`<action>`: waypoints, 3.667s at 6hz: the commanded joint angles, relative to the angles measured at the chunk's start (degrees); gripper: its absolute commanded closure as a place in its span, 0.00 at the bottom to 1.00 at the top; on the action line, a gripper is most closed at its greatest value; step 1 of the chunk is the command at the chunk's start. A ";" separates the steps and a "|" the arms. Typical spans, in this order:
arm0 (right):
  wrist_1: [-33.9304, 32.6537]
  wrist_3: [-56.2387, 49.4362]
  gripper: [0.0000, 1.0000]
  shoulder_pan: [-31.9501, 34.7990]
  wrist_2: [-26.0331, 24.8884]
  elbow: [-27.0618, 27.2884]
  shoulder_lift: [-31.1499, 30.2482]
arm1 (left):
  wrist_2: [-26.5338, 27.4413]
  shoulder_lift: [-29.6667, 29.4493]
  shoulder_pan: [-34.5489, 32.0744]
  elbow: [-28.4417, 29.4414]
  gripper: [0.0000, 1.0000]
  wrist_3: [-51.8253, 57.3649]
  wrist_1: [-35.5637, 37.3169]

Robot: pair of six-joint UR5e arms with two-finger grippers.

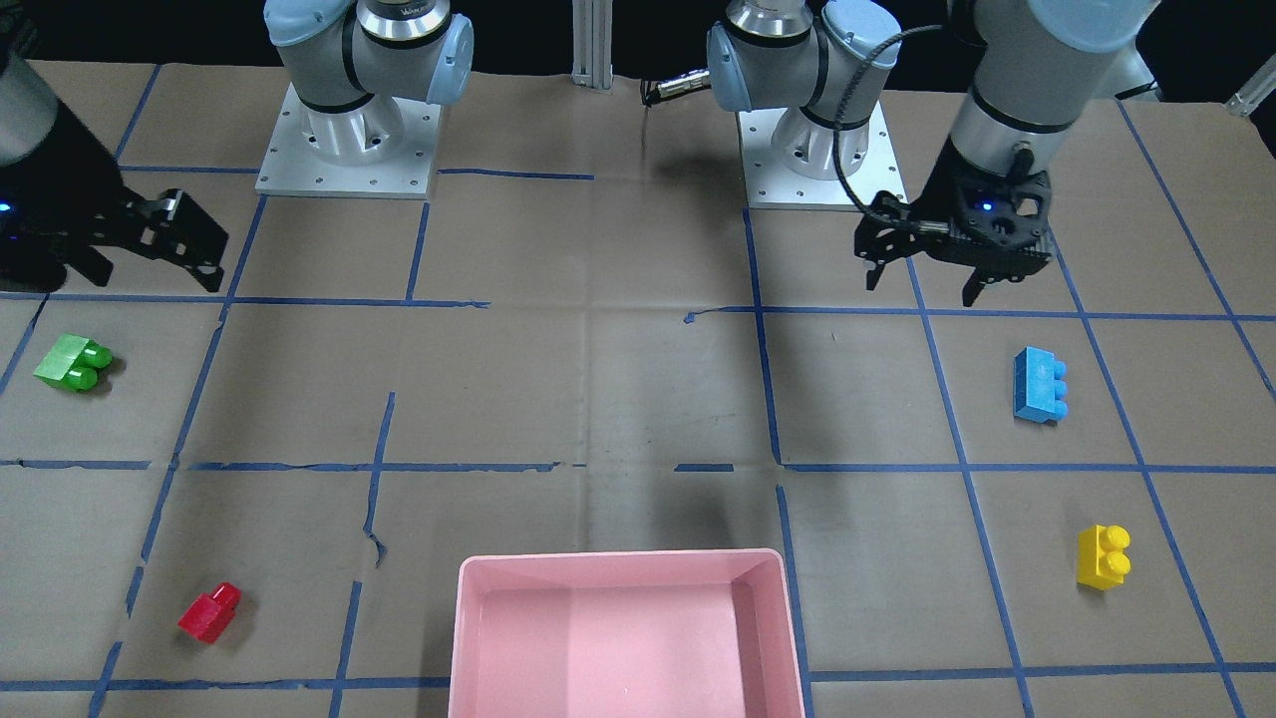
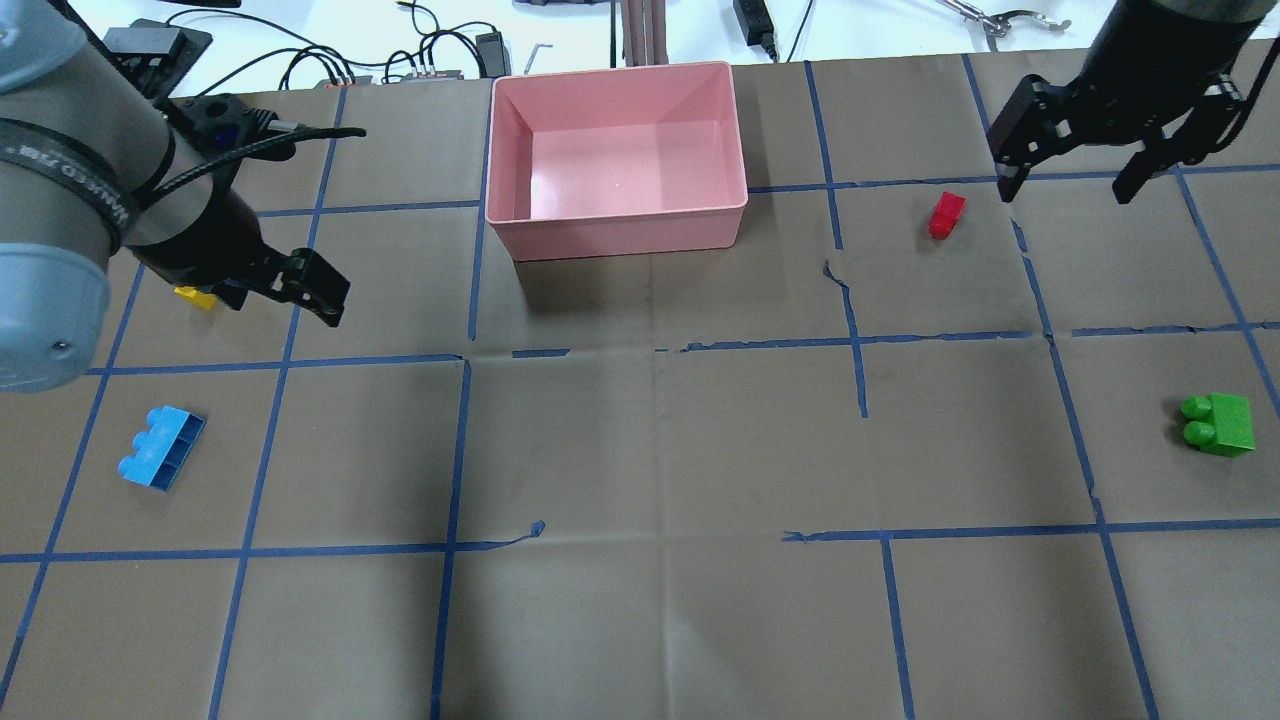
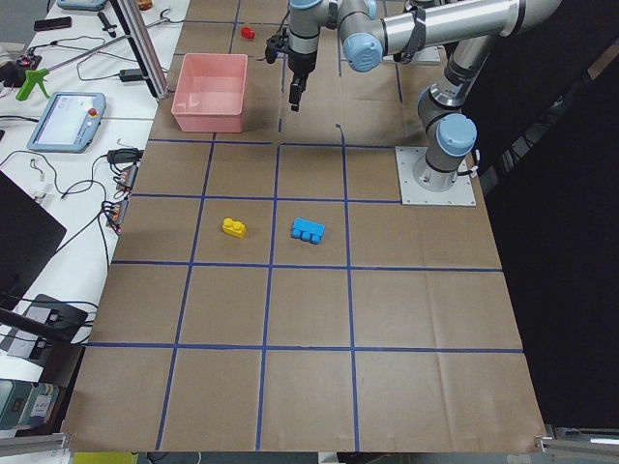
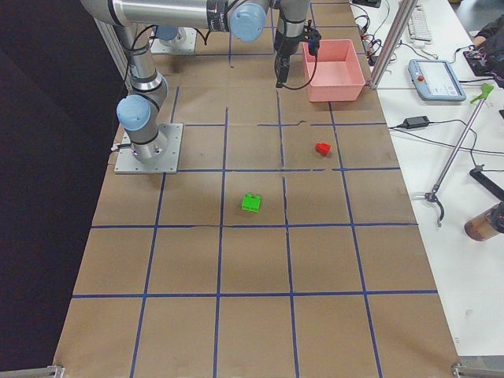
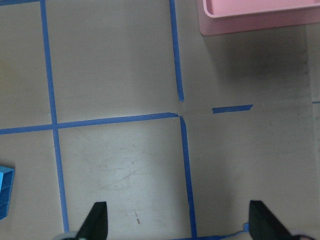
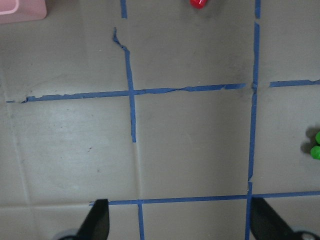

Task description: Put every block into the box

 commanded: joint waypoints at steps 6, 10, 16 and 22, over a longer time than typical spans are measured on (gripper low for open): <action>-24.83 -25.68 0.01 -26.83 -4.39 16.93 5.13 | -0.39 -17.89 30.52 -7.44 0.04 41.51 23.27; -39.48 -23.50 0.01 -29.38 -4.39 29.64 8.71 | -0.39 -21.68 31.59 -11.21 0.06 39.76 24.23; -40.13 -21.56 0.01 -32.28 -3.69 29.74 13.92 | 0.49 -22.05 29.49 -10.96 1.00 31.86 29.16; -43.03 -17.17 0.13 -32.19 -1.95 30.36 14.98 | -15.94 -26.09 -8.60 15.57 1.00 -28.02 17.73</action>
